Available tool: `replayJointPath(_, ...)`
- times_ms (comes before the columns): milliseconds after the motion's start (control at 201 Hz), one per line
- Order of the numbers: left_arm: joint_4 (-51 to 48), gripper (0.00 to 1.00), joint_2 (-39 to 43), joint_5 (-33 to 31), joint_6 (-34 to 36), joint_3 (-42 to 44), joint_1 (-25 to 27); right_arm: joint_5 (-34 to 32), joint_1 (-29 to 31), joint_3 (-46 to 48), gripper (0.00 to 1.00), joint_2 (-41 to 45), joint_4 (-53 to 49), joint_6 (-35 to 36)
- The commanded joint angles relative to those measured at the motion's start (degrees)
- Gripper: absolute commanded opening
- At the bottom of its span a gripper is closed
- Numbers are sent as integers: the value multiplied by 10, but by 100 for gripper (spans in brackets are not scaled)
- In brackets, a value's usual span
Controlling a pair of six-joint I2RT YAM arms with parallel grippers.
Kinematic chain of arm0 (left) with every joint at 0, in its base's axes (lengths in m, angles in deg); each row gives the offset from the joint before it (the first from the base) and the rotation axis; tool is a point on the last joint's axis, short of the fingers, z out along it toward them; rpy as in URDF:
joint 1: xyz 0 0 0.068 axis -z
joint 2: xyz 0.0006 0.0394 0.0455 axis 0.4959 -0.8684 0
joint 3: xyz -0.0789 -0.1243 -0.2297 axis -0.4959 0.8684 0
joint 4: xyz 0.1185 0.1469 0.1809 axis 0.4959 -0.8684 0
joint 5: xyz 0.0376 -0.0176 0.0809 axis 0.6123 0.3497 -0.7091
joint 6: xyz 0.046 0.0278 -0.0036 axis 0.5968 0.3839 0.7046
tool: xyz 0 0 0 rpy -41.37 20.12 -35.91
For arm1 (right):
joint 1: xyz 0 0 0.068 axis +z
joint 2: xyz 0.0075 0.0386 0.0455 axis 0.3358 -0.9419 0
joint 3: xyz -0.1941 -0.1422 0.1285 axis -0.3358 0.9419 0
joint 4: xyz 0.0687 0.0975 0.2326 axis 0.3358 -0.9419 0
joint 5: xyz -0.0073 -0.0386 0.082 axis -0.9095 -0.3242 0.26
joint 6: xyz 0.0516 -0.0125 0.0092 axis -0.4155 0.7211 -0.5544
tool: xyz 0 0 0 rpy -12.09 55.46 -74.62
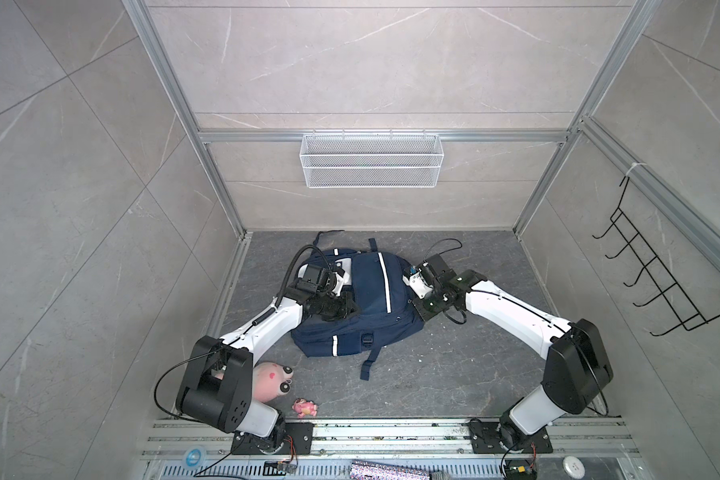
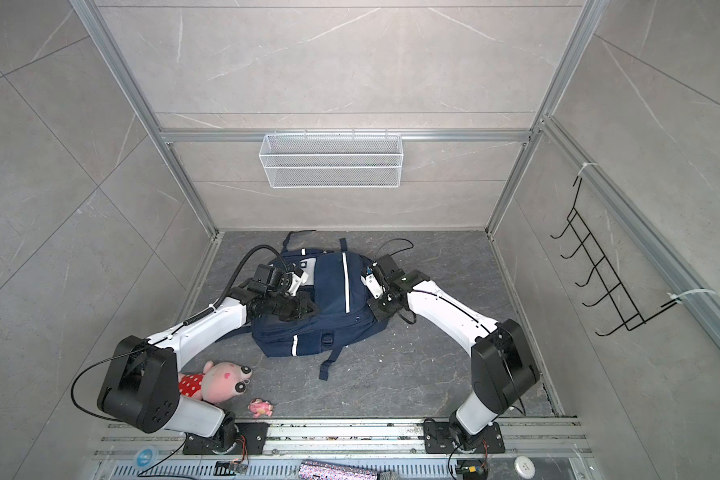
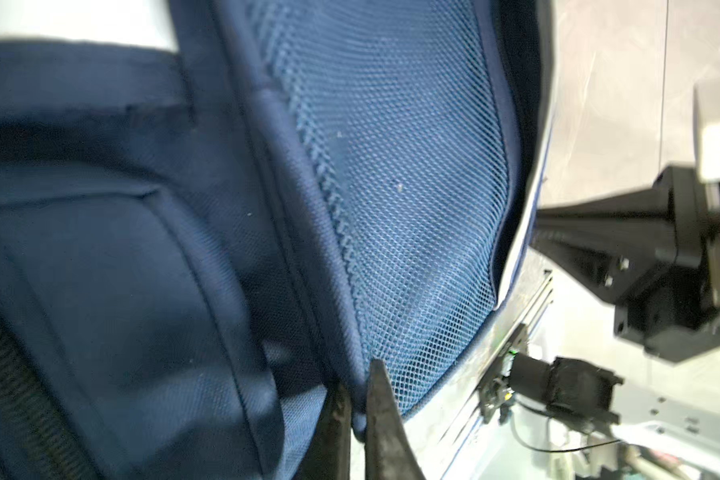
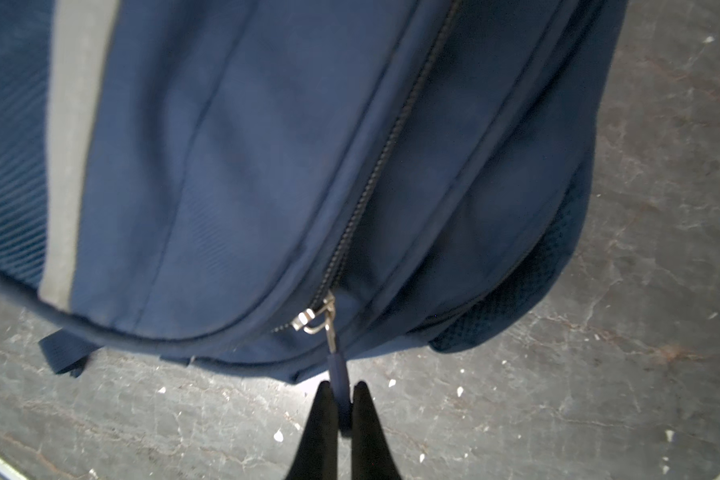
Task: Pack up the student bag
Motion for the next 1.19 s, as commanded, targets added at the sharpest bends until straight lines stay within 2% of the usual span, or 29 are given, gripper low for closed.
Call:
replayJointPath(0,-130,0,-5,-68,113,-14,-29,-164,-49,-41,0,-19,-9,-2)
replayJointPath(105,-161,0,-11,-73,155,-30,-29,-174,-47,-63,0,-32,-7,12)
replayJointPath(294,-194,0,-32,-49,211,-64,-29,-177,-47,-48,0,-28,33,39)
replayJointPath(448,-196,0,-48,-89,193,-86,-34,-142,-34,-38,0,-17,37,45)
replayJointPath(498,-198,10,-51,-92,174,-97,-40,-136,-22,-24,0,-9,36,39)
replayJointPath(677,-184,57,-20,-122,76,-120,-45,-104,33,39,0,33,36,-28)
replayJointPath(842,-183,83,31,-127,19,-112,-44,-60,92,70,0,58,51,-92)
replayJointPath(996,-205,85,70,-88,-63,-83,-44,-21,137,68,0,60,70,-116)
replayJointPath(1185,-175,83,153,-71,-174,26,-44,20,157,68,0,56,94,-134)
